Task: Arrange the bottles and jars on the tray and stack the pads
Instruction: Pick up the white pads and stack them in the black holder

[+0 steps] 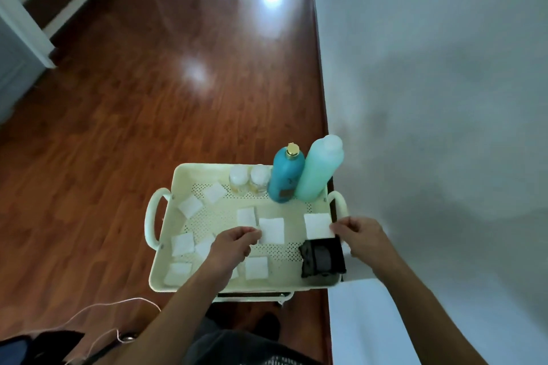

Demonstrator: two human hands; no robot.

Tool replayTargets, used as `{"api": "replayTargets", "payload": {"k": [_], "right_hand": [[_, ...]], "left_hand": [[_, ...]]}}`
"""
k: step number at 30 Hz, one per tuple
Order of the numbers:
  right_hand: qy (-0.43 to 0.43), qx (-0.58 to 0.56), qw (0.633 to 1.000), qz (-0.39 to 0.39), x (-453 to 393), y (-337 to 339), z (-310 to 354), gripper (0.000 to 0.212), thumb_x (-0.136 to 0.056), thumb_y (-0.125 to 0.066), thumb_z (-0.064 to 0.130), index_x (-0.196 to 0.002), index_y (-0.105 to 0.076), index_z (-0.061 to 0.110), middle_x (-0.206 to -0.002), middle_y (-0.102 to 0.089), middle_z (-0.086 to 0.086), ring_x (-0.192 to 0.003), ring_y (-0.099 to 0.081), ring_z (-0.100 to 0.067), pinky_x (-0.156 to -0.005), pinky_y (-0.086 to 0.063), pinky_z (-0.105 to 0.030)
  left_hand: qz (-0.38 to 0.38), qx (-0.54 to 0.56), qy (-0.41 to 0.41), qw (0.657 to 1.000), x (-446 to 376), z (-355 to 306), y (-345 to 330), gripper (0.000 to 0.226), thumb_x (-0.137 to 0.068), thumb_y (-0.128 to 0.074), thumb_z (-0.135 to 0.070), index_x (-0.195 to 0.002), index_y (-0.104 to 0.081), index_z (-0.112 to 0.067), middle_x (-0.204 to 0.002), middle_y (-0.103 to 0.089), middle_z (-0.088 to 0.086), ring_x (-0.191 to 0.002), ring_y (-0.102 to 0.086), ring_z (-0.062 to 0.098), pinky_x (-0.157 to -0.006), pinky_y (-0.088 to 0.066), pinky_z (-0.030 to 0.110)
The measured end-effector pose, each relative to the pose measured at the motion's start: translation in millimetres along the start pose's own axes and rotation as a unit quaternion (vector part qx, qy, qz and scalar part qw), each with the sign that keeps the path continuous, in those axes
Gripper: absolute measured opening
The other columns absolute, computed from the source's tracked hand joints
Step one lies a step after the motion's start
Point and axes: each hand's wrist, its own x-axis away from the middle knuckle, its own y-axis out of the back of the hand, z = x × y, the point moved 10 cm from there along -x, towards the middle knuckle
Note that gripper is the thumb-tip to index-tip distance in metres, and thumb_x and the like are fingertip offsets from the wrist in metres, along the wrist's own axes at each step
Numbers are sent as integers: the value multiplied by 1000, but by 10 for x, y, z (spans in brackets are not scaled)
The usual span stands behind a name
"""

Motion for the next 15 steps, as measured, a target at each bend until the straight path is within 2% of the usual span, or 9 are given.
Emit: {"api": "replayTargets", "payload": {"k": [4,8,11,15], "right_hand": [[-22,4,1000,-18,172,139,-312,15,-91,-73,26,-78,-75,19,-71,-72,2,-53,-66,-2,-44,-48,-17],[-8,20,1000,-18,268,158,-419,17,-91,-72,19,-74,-72,15,-58,-69,8,-47,-63,-1,-41,-46,-13],[8,74,997,-36,274,150,-416,18,-89,-73,25,-72,-71,20,-59,-68,7,-49,-62,0,-42,-44,-11],[10,147,988,-44,275,50,-385,16,-87,-70,36,-74,-69,27,-68,-69,8,-63,-67,-7,-57,-57,-27]], "left_hand": [[15,9,16,1000,46,162,-153,10,-84,-79,-24,-83,-79,-14,-64,-61,-4,-52,-44,9,-51,-40,20],[22,18,20,999,65,225,-267,11,-85,-79,-21,-76,-80,-16,-64,-62,-4,-49,-43,7,-47,-38,19],[30,23,23,999,82,228,-339,9,-86,-78,-19,-79,-79,-14,-67,-64,-2,-50,-43,8,-48,-37,20],[35,26,24,999,93,237,-379,9,-87,-77,-18,-87,-77,-9,-70,-65,-1,-52,-44,9,-49,-38,20]]}}
